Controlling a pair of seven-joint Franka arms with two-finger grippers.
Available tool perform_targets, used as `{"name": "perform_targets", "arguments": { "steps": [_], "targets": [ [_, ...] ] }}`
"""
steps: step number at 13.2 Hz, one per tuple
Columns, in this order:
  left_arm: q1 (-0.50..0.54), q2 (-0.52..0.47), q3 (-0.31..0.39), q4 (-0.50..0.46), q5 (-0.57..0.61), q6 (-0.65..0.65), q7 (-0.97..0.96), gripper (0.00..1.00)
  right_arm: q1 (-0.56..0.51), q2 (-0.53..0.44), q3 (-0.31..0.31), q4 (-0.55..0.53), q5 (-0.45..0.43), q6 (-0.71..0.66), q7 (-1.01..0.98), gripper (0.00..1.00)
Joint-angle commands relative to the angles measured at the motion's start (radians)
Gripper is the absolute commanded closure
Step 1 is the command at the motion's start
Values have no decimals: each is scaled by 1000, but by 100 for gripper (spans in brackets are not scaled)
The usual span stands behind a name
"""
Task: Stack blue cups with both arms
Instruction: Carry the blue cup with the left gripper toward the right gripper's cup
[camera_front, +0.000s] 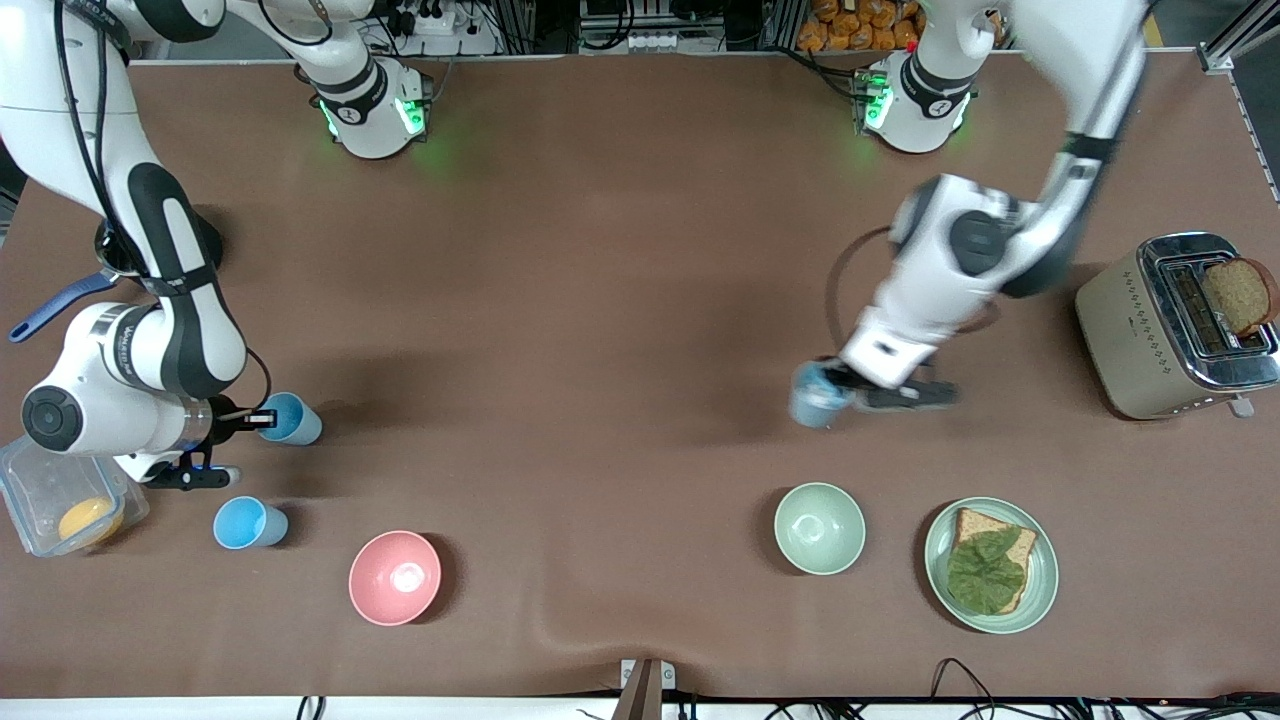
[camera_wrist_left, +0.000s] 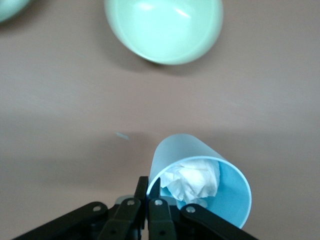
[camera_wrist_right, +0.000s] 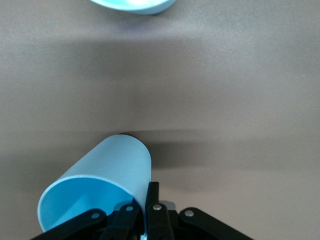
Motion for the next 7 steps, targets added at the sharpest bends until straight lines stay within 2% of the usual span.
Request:
{"name": "perform_targets", "arguments": {
  "steps": [1, 7],
  "targets": [
    [-93, 73, 11, 99, -16, -9, -141, 100, -3, -19, 7, 7, -2, -27, -8, 100],
    [-348, 284, 19, 289, -7, -9, -487, 100, 10, -67, 12, 10, -1, -138, -5, 100]
  ]
}}
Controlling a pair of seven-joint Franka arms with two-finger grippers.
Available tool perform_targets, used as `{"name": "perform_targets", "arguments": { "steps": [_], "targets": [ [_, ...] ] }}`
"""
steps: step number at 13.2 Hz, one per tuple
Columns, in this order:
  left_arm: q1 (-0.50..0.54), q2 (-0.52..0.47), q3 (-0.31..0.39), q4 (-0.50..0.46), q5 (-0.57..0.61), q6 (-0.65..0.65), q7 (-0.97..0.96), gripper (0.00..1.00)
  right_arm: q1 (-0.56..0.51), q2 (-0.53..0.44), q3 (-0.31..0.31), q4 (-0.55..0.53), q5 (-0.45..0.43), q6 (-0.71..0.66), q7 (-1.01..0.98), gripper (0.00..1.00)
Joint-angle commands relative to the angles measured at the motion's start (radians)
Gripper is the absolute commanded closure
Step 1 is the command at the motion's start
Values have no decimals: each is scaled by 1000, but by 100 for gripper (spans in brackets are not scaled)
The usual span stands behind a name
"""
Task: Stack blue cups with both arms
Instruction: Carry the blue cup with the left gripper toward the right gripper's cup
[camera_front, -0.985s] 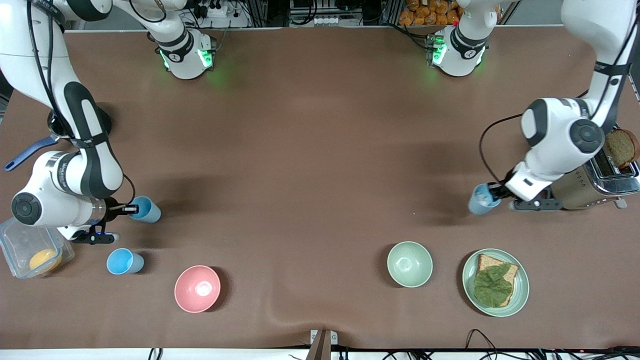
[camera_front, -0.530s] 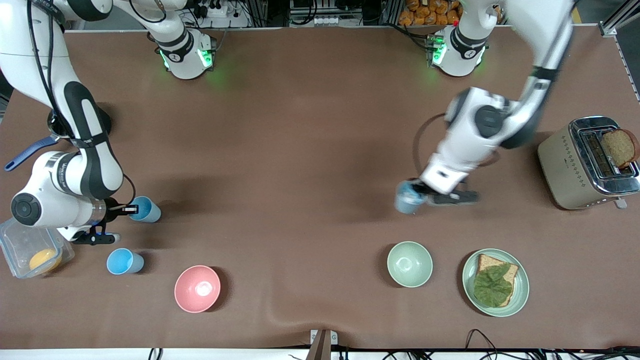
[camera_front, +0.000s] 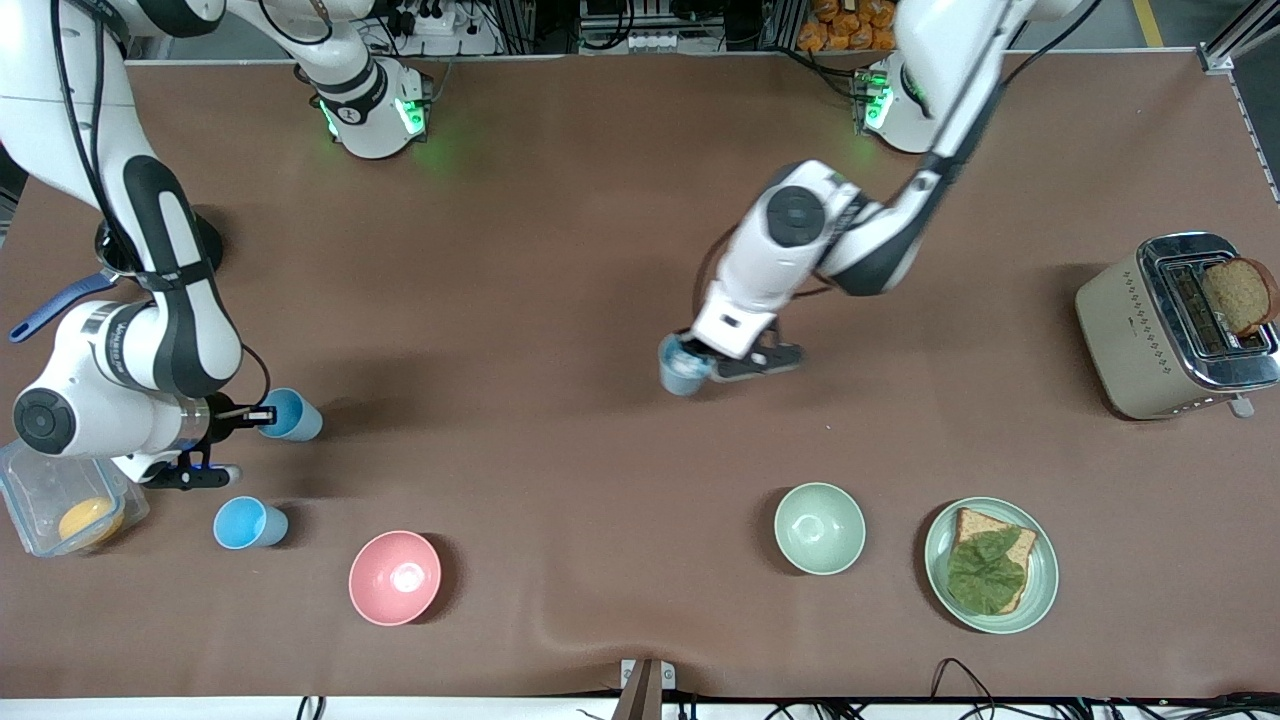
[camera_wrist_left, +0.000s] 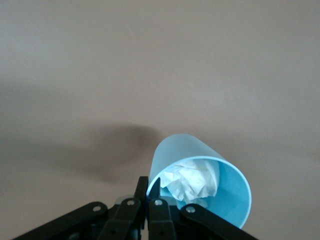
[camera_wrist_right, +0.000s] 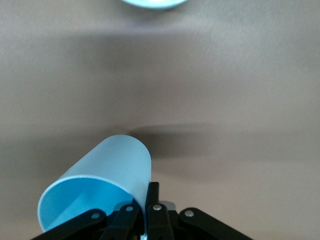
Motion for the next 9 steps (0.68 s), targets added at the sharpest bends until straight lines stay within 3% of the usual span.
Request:
{"name": "perform_targets", "arguments": {
  "steps": [1, 4, 5, 6, 9],
  "targets": [
    [-89, 119, 17, 117, -6, -9, -105, 100, 18, -53, 6, -11, -1, -72, -7, 100],
    [-141, 150, 29, 118, -6, -9, -134, 100, 81, -138, 9, -11, 18, -182, 8, 100],
    [-145, 149, 37, 118, -3, -9, -133, 37, 118, -167, 8, -11, 32, -215, 48, 100],
    [-143, 141, 38, 117, 2, -10, -133, 0, 156, -194, 9, -9, 32, -245, 103, 100],
    [-139, 90, 40, 176, 2, -141, -133, 0, 305, -251, 11, -6, 32, -317, 302, 100]
  ]
}}
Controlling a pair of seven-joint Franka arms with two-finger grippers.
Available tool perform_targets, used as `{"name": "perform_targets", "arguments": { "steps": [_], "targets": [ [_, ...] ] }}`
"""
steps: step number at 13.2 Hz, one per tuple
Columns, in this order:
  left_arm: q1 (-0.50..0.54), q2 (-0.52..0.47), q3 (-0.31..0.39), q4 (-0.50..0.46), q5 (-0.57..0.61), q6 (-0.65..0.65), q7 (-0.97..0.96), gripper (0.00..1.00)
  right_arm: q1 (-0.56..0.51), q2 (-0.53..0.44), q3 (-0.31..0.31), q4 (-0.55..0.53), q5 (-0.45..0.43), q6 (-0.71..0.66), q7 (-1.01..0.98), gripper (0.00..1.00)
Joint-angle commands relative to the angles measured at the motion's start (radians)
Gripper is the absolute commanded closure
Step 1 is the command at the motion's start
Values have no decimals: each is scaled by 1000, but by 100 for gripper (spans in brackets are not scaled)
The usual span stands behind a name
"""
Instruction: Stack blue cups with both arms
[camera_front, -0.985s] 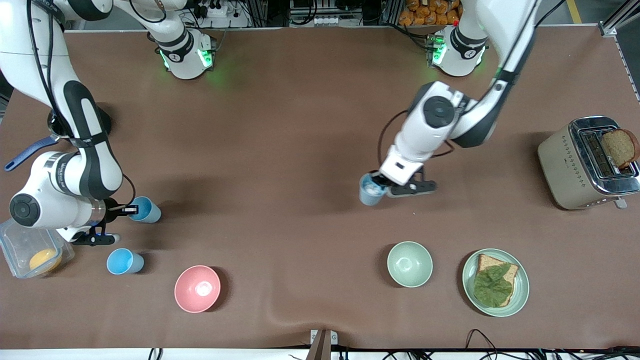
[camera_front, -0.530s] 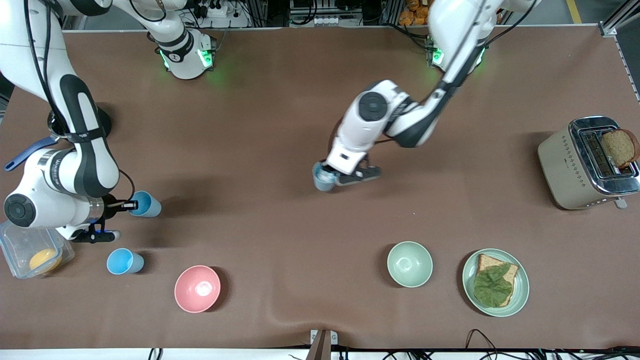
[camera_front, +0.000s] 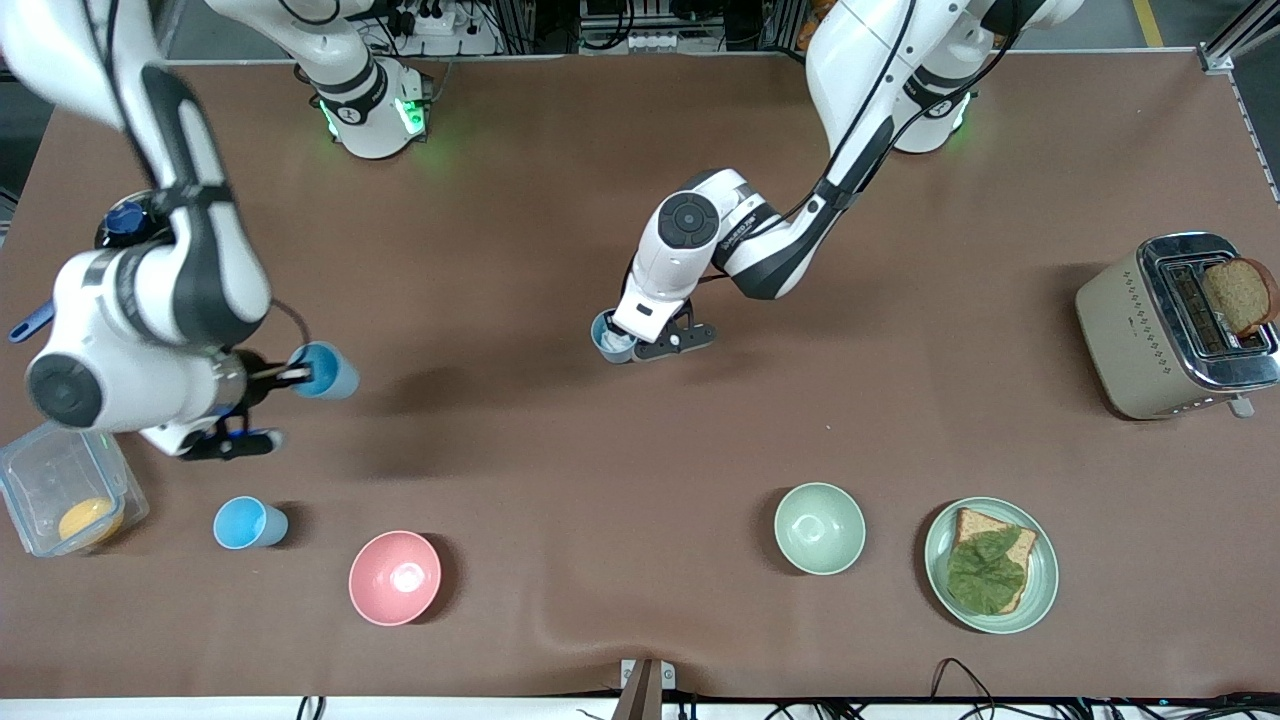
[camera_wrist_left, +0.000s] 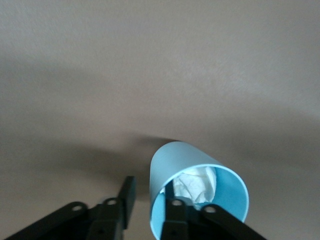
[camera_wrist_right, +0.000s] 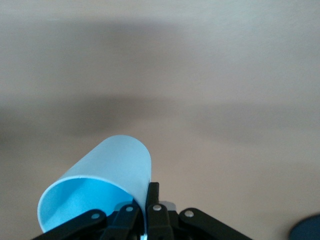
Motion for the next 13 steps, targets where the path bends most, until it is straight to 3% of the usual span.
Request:
{"name": "perform_targets", "arguments": {
  "steps": [1, 3, 5, 10, 13],
  "targets": [
    [0, -75, 11, 111, 2, -212, -14, 0, 125, -59, -8, -14, 16, -61, 155, 100],
    [18, -134, 29, 202, 2, -381, -12, 0, 160, -73, -8, 19, 126, -101, 183, 100],
    [61, -218, 64, 207, 5, -433, -6, 0, 203, -71, -2, 33, 218, -95, 181, 100],
    [242, -368, 65, 202, 62, -576, 14, 0, 416, -54, 0, 43, 220, -2, 325, 100],
    [343, -417, 65, 201, 79, -732, 168, 0, 478, -30, 0, 36, 214, 118, 379, 100]
  ]
}}
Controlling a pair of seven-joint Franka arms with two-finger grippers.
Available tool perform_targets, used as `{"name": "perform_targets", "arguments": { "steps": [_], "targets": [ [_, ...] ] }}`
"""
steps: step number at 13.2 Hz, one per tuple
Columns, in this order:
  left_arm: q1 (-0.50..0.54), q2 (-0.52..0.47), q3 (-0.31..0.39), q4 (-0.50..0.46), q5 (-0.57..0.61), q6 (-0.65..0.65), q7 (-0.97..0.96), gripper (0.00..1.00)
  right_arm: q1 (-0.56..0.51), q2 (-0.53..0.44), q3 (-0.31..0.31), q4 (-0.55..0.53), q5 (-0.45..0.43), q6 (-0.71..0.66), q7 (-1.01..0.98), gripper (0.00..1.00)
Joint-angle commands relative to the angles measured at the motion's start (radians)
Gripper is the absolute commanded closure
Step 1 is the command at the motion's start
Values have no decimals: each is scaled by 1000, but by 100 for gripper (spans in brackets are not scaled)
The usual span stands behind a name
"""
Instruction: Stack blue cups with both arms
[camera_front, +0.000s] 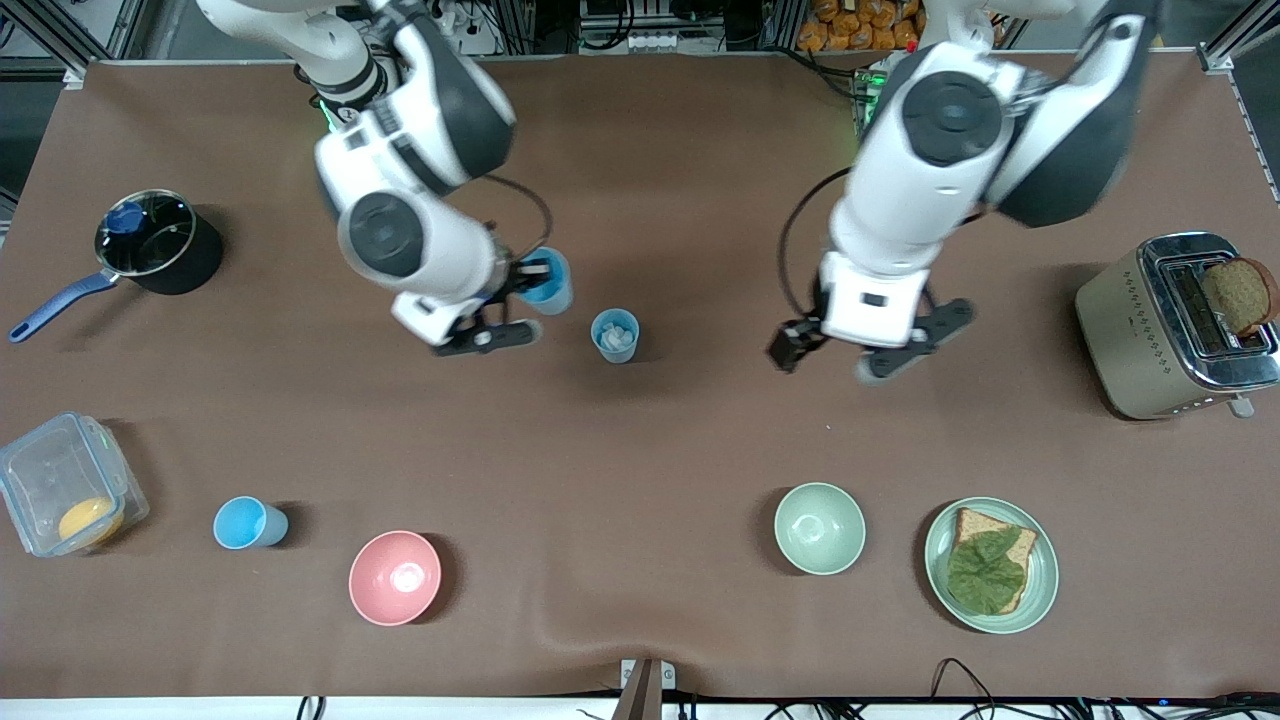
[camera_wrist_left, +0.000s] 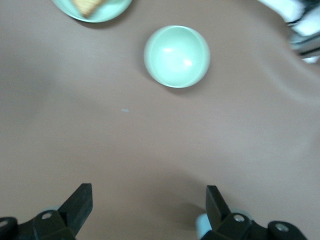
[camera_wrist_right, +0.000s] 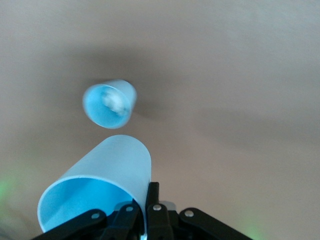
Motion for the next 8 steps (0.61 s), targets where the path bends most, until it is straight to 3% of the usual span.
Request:
{"name": "perform_targets", "arguments": {
  "steps": [1, 4, 5, 8],
  "targets": [
    [93, -68, -9, -25, 26, -74, 158, 0, 38, 32, -11, 2, 11, 46, 39, 100],
    [216, -134, -9, -24, 26, -105, 452, 0, 111, 76, -15, -4, -4, 119, 142, 100],
    [264, -155, -12, -24, 26, -108, 556, 0, 134, 90, -13, -7, -50, 123, 177, 100],
    [316, -189, -9, -19, 24, -146, 758, 0, 153, 112, -11, -7, -98, 151, 216, 100]
  ]
}}
